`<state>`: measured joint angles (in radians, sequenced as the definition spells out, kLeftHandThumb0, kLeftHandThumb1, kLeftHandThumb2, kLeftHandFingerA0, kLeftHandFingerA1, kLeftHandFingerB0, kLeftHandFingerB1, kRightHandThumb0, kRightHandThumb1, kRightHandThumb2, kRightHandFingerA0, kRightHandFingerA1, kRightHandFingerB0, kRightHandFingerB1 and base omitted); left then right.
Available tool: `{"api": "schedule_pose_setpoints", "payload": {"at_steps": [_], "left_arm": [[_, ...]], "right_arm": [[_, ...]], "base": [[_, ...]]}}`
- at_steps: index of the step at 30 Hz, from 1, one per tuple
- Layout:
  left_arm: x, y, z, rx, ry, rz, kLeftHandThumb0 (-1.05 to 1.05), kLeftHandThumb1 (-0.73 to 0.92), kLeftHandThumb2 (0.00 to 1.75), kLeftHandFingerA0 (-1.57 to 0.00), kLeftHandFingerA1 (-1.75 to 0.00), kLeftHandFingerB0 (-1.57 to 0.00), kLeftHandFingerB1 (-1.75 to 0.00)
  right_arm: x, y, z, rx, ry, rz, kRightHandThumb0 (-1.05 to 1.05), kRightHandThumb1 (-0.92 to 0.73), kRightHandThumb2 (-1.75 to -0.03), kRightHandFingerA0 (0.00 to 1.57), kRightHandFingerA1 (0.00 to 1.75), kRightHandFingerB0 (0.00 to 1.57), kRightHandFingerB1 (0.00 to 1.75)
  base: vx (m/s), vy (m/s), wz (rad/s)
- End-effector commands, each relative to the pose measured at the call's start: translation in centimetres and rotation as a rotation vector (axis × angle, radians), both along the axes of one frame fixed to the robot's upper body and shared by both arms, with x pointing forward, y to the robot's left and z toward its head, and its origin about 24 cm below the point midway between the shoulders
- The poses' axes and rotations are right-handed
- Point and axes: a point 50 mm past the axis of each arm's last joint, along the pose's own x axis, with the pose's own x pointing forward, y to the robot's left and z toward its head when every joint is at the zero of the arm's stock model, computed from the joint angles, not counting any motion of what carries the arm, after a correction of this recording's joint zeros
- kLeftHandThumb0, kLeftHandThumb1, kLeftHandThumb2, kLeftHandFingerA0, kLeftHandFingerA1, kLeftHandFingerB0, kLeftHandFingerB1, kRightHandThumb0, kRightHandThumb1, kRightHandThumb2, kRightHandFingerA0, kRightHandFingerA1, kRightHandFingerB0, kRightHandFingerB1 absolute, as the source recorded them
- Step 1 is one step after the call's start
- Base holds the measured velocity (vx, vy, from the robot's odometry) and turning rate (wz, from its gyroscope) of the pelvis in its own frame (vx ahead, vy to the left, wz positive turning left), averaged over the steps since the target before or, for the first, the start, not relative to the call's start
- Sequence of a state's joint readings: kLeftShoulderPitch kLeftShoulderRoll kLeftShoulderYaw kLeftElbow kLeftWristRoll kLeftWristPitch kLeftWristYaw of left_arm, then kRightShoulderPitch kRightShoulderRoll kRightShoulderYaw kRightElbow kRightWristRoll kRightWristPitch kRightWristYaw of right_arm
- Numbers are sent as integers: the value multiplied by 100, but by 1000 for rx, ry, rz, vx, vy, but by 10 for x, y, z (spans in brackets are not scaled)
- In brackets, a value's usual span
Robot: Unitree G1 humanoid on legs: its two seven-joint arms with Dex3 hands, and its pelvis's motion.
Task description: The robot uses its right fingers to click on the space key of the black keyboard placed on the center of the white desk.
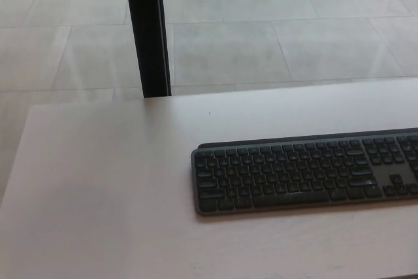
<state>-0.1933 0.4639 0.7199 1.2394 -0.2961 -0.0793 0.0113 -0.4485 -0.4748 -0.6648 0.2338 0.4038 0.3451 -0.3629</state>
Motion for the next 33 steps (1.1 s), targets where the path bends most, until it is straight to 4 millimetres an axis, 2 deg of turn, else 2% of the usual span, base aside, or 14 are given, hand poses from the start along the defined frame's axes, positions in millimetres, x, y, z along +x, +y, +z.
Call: {"api": "schedule_pose_setpoints", "payload": {"at_steps": [1,5,6,7,8,9,16,22,23,24,26,28,29,33], "left_arm": [[-8,6,2,7,-4,41,-55,72,61,-74,-64,-55,-51],[-9,5,1,23,15,27,-54,74,62,-74,-65,-55,-51],[-9,5,1,17,15,29,-54,73,62,-73,-66,-54,-51],[-10,5,0,18,6,23,-55,73,62,-71,-66,-54,-51],[-10,5,0,17,2,20,-56,73,62,-70,-68,-55,-51],[-11,5,0,18,3,21,-56,73,62,-72,-67,-57,-52],[-10,5,0,12,0,38,-54,73,62,-74,-69,-59,-52],[-10,5,0,2,-10,52,-54,72,61,-73,-67,-58,-52],[-10,5,0,10,-3,45,-54,72,61,-74,-68,-59,-53],[-10,5,0,20,5,38,-55,72,61,-74,-67,-59,-53],[-10,4,-1,20,8,28,-54,73,62,-75,-66,-57,-52],[-10,4,0,15,8,30,-54,74,62,-73,-66,-56,-51],[-10,4,-1,12,6,34,-54,74,62,-73,-66,-56,-52],[-9,4,0,15,9,34,-55,73,62,-75,-69,-62,-54]], "right_arm": [[27,100,-43,-320,291,424,-43,-51,-85,87,72,60,60],[30,123,-65,-444,337,531,-41,-50,-84,86,74,60,61],[31,128,-70,-457,336,549,-32,-59,-58,93,69,69,49],[30,136,-79,-530,404,582,-42,-48,-88,85,74,63,62],[30,140,-83,-570,424,608,-42,-49,-88,84,75,62,62],[29,143,-86,-588,432,624,-41,-60,-58,93,69,71,46],[25,162,-110,-695,473,712,-46,-58,-58,92,75,78,47],[28,171,-115,-774,503,776,-49,-61,-59,93,78,81,47],[29,173,-115,-807,522,778,-52,-62,-59,92,82,84,45],[30,176,-115,-844,550,780,-54,-62,-60,94,101,84,46],[32,181,-115,-894,549,791,-54,-62,-59,95,107,83,46],[35,189,-115,-948,555,811,-51,-62,-59,95,97,83,45],[36,191,-115,-957,555,817,-52,-62,-59,95,103,83,45],[42,201,-112,-1021,528,846,-50,-62,-59,94,105,80,47]], "base": [[0,0,0],[0,0,0],[0,0,0],[0,0,0],[0,0,0],[0,0,0],[0,0,0],[0,0,0],[0,0,0],[0,0,0],[0,0,0],[0,0,0],[0,0,0],[0,0,0]]}}
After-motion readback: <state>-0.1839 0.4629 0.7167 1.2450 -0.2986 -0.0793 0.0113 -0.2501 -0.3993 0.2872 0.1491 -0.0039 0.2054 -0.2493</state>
